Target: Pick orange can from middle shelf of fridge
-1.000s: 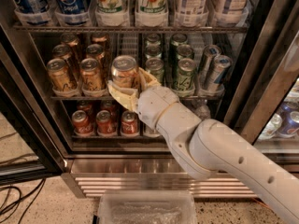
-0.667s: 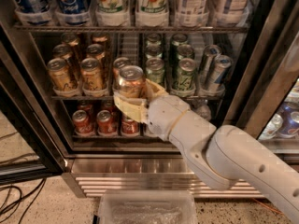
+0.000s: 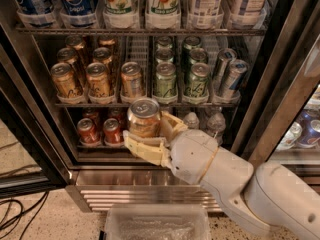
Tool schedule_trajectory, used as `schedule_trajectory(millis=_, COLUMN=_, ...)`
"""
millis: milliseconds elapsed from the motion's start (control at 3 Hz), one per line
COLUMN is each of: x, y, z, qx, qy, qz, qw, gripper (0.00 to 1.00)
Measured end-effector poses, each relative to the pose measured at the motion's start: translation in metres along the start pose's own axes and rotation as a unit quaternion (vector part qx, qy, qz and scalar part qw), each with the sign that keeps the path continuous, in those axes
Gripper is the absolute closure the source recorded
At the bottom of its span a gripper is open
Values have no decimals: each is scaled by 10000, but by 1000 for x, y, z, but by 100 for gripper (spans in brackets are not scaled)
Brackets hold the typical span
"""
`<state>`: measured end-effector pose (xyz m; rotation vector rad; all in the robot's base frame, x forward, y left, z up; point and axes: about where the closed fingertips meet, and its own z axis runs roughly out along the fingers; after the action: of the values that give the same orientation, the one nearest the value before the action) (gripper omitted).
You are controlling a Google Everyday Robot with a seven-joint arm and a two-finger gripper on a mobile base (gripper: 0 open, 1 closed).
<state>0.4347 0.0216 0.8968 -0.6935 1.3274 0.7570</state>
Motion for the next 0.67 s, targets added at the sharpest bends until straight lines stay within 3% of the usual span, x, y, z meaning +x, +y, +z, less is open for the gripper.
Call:
schedule_trajectory(millis=333, x=-3, y=25, z=-22, qx=-235, qy=-315, qz=-208, qw=9990, gripper=100)
schedule_trajectory(millis=667, x=-9, y=45, z=-37, qx=-476, qy=-646, qz=-613, qw=9949, gripper=100)
